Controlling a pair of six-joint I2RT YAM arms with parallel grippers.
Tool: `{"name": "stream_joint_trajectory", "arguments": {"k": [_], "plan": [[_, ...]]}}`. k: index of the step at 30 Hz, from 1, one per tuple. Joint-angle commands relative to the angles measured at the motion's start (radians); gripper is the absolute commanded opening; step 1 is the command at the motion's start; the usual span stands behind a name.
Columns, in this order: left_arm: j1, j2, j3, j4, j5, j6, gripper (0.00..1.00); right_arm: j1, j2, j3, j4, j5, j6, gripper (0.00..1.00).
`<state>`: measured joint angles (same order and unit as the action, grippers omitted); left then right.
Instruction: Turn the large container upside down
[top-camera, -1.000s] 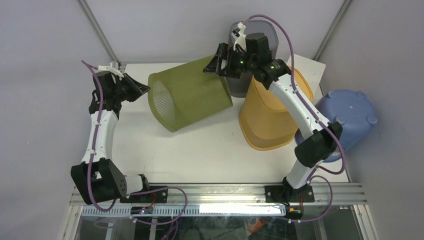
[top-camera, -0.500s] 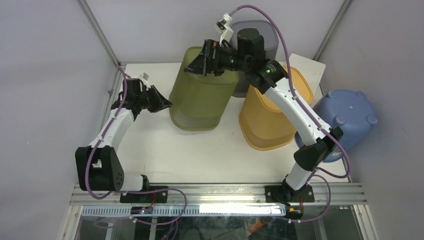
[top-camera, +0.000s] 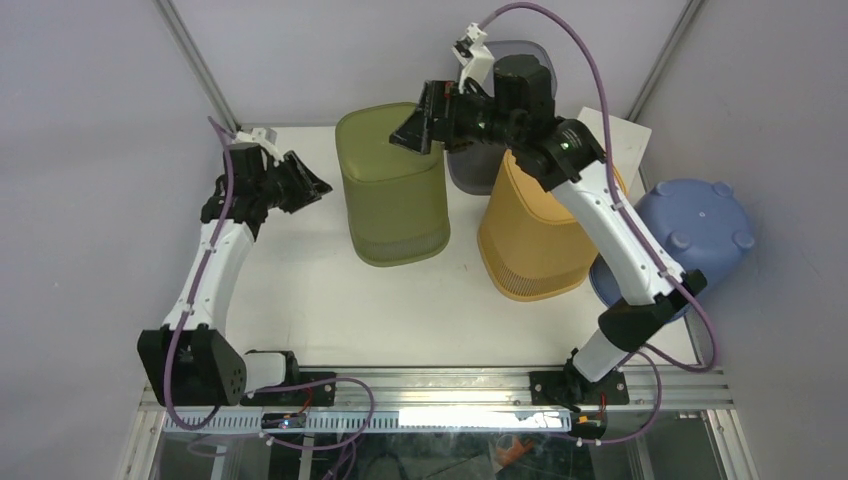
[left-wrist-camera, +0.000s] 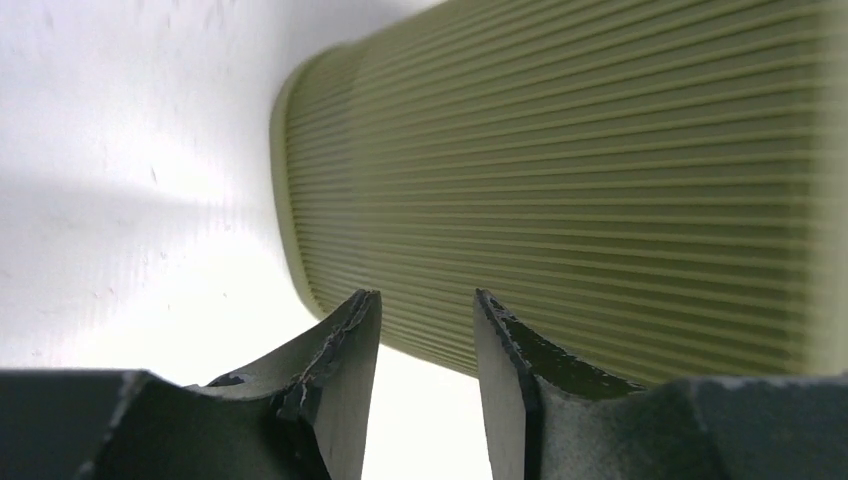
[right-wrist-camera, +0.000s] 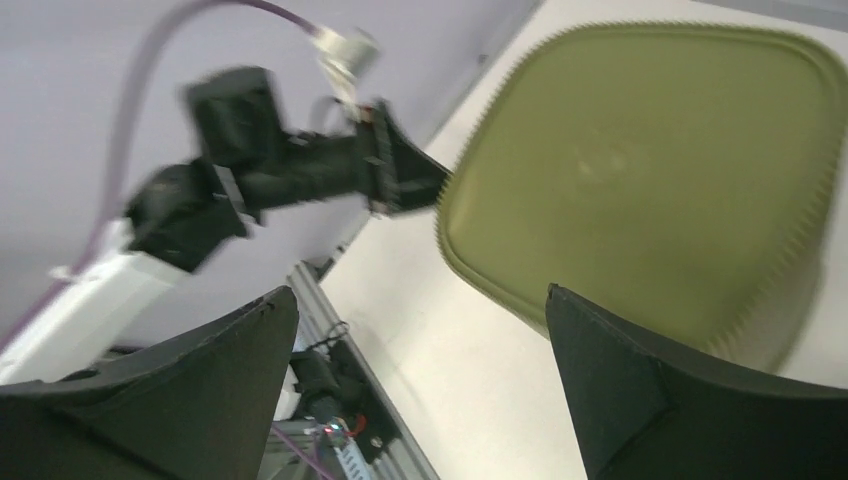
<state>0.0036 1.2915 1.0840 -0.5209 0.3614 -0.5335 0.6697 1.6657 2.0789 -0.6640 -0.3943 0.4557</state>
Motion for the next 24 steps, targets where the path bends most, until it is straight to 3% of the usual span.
{"name": "stream_joint_trajectory", "arguments": {"k": [1, 6, 12, 18, 24], "plan": [[-0.001, -0.16, 0.155, -0.055, -0.077, 0.065, 0.43, -0.008, -0.189, -0.158, -0.067, 0.176, -0.127, 0.99], [-0.002, -0.283, 0.218, -0.06, 0.003, 0.086, 0.51, -0.007, -0.387, -0.505, 0.01, 0.205, -0.188, 0.99], [-0.032, -0.373, 0.163, -0.025, 0.166, 0.06, 0.59, 0.022, -0.406, -0.645, 0.033, 0.196, -0.265, 0.98], [-0.057, -0.447, 0.065, -0.024, 0.18, 0.062, 0.66, 0.028, -0.245, -0.586, 0.117, 0.274, -0.323, 0.99], [-0.059, -0.484, -0.017, -0.026, 0.178, 0.047, 0.67, 0.027, 0.066, -0.305, 0.188, 0.278, -0.271, 0.99]]}}
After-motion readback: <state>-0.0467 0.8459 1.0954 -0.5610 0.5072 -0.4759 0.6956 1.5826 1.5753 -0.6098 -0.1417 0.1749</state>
